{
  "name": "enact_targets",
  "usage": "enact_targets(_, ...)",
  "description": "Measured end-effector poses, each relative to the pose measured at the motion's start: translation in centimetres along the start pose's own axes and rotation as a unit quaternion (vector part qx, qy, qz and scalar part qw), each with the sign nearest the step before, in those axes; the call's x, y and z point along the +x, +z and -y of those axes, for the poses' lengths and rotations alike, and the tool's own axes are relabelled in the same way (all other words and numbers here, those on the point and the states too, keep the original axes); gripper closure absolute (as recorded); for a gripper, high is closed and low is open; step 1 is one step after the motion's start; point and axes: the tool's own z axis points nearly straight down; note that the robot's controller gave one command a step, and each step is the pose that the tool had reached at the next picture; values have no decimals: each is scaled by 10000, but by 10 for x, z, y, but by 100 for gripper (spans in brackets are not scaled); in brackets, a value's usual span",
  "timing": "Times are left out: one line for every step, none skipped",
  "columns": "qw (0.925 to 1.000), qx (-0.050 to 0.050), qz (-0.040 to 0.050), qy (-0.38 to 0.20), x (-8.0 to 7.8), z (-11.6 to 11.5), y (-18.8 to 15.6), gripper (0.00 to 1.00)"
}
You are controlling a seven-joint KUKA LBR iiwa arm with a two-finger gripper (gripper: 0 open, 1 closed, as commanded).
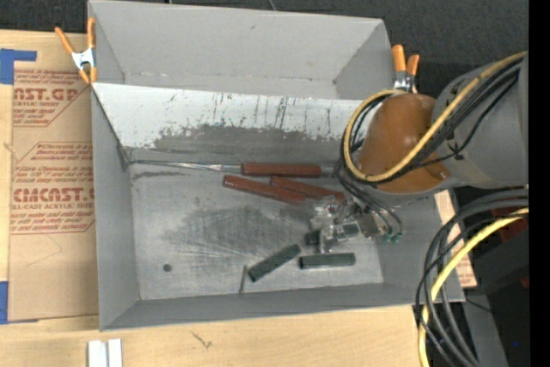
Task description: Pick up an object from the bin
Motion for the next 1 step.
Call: enact_targets(9991,-23,7,428,-6,2,-150,100)
